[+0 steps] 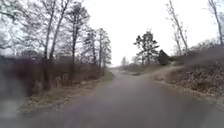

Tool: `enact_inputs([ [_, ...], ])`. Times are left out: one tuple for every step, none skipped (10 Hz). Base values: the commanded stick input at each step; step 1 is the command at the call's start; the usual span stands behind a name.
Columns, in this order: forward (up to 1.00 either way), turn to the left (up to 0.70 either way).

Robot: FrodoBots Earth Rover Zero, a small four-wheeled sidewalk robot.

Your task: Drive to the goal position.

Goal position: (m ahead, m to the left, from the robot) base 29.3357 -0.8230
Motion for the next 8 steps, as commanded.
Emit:
enact_inputs([
  [0.62, 0.00],
  [0.62, 0.00],
  [0.61, 0.00],
  [0.61, 0.00],
  [0.61, 0.00],
  [0.61, 0.00],
  [0.60, 0.00],
  [0.60, 0.00],
])
